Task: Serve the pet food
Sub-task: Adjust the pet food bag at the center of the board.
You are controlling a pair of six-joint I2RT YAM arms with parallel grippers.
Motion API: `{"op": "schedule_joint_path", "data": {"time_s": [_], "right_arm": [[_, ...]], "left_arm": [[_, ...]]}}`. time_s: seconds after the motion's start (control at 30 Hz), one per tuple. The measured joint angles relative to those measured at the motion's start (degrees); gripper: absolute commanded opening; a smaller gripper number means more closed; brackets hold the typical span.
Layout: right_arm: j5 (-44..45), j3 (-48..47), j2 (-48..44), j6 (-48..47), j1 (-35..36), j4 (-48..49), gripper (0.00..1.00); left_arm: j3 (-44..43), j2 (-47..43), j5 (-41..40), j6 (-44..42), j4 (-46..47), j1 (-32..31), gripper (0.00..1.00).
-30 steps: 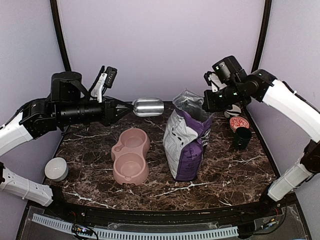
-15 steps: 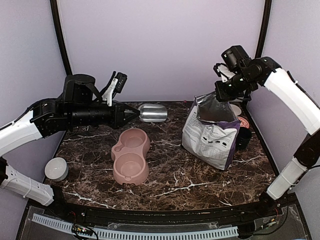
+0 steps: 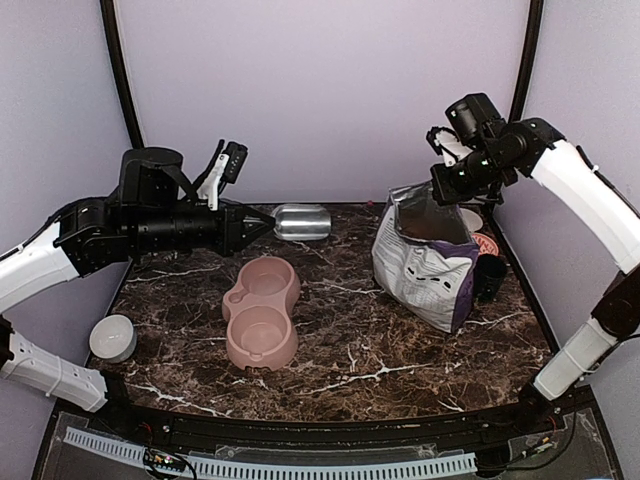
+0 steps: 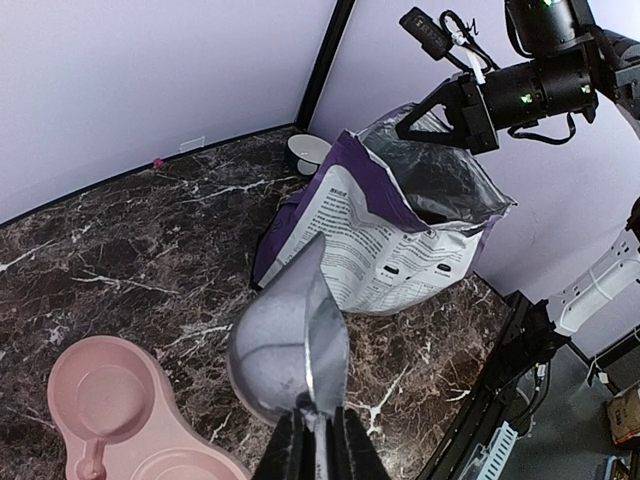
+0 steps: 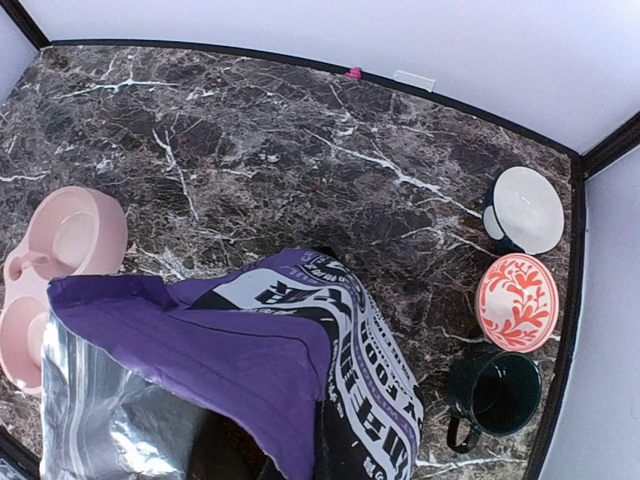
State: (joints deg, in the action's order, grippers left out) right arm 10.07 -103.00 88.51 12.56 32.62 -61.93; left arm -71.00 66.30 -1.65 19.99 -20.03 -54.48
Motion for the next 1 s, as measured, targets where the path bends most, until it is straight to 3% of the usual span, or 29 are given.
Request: {"op": "schedule_joint_path", "data": {"time_s": [0.53, 1.0], "right_arm": [[-1.1, 8.6, -3.4, 5.6, 11.0, 7.5, 0.0], [-3.7, 13.9, 3.8, 13.1, 23.5, 18.3, 0.0]], "left_arm": [[0.6, -0.9, -0.5, 0.0, -2.0, 0.0, 0.0], [0.9, -7.0, 0.2, 1.0, -7.6, 0.0, 0.0]]}}
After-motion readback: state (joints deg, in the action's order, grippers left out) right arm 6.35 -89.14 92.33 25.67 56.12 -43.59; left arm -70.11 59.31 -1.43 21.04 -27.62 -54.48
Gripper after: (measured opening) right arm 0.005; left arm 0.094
